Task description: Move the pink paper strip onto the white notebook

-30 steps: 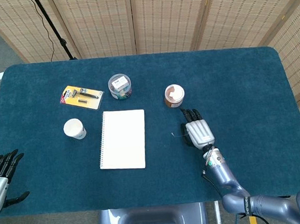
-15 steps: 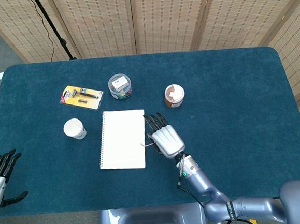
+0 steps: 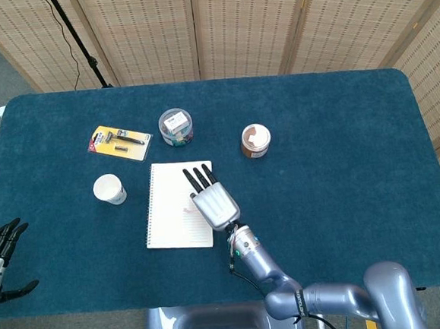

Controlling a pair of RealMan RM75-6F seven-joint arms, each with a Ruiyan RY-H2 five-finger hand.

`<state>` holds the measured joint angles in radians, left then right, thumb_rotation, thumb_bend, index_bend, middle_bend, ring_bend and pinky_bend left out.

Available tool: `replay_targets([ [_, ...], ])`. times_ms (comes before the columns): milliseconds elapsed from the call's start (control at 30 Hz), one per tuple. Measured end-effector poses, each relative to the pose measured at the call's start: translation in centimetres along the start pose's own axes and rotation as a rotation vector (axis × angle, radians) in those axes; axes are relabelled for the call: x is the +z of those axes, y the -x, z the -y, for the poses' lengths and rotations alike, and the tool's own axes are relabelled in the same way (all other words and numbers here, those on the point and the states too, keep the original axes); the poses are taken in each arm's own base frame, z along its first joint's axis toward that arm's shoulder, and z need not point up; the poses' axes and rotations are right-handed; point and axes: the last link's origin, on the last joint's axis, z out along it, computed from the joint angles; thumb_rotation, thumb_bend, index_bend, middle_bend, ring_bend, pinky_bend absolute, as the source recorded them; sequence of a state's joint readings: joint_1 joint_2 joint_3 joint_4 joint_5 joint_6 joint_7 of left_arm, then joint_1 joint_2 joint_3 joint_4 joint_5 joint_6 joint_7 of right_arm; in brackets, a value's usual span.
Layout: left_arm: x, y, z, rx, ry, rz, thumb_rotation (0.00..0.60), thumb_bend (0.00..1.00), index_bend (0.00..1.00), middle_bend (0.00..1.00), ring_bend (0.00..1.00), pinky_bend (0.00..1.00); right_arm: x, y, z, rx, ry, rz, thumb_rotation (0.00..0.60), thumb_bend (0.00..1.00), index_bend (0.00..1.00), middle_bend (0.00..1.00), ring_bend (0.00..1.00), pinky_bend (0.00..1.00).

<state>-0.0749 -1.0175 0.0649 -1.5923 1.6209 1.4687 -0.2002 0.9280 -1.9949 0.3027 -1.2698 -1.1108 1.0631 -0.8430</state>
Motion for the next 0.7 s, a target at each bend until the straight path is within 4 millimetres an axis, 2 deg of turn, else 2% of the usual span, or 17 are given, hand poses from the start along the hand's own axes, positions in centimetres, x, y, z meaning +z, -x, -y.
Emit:
replay_targets([
  [300, 0.5, 0.0, 0.2, -0.002, -0.016, 0.011, 0.6, 0.0, 0.0, 0.0, 0.0, 0.0, 1.2, 1.4, 2.6, -0.057, -0.013, 0.034, 0.6, 0.59, 0.61, 0.0, 0.0, 0.0],
  [433, 0.6, -0.1, 0.3, -0.005, -0.02, 0.01, 0.6, 0.0, 0.0, 0.0, 0.0, 0.0, 1.5, 1.7, 3.1, -0.084, -0.015, 0.035, 0.6, 0.59, 0.61, 0.0, 0.0, 0.0],
  [700, 0.5, -0.4, 0.5, -0.014, -0.023, 0.006, 0.6, 0.0, 0.0, 0.0, 0.0, 0.0, 1.6, 1.6, 3.9, -0.091, -0.02, 0.027, 0.6, 0.59, 0.46, 0.0, 0.0, 0.0],
])
